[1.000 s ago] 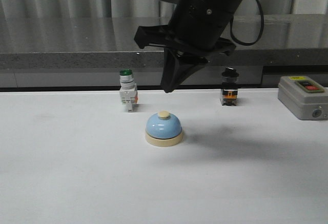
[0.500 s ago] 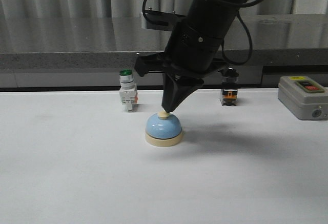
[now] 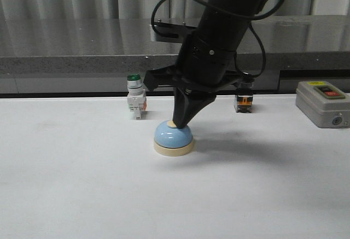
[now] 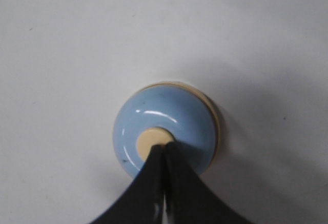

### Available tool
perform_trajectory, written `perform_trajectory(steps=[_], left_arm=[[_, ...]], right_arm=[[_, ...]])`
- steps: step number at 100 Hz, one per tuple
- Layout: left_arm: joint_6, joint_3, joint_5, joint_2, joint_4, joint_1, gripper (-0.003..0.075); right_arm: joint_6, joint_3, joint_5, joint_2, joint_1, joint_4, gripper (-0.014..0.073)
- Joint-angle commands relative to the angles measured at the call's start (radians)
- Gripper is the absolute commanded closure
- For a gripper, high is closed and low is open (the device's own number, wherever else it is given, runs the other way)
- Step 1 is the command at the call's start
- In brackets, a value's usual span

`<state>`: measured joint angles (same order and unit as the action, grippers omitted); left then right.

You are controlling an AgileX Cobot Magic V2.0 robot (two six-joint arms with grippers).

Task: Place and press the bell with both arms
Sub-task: 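Press down on the bell button with the right gripper tips, then raise the right gripper away from the bell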

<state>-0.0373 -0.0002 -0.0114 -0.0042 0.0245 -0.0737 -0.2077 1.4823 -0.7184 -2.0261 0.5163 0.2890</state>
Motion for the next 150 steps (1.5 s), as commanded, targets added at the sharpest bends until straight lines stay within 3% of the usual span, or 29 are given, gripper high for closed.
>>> perform_trajectory(steps=[1, 44, 71, 117, 150], left_arm=[[-0.006, 0.042, -0.076, -0.03, -0.001, 0.002, 0.0741], [-0.006, 0.042, -0.076, -0.03, -0.001, 0.002, 0.0741], [-0.006, 0.042, -0.076, -0.03, -0.001, 0.002, 0.0741], [-0.006, 0.042, -0.076, -0.03, -0.001, 0.002, 0.0741], [-0.006, 0.042, -0.076, -0.03, -0.001, 0.002, 0.0741]], right_arm=[[-0.011, 0.04, -0.017, 0.058, -0.001, 0.006, 0.0654], [-0.01, 0.082, -0.059, 0.241, -0.016, -0.013, 0.0654], [-0.01, 0.037, -0.078, 0.393, -0.093, -0.014, 0.0654], [-0.01, -0.372, 0.053, 0.802, -0.306, -0.014, 0.0654], [-0.01, -0.666, 0.149, 1.168, -0.34, -0.025, 0.0654]])
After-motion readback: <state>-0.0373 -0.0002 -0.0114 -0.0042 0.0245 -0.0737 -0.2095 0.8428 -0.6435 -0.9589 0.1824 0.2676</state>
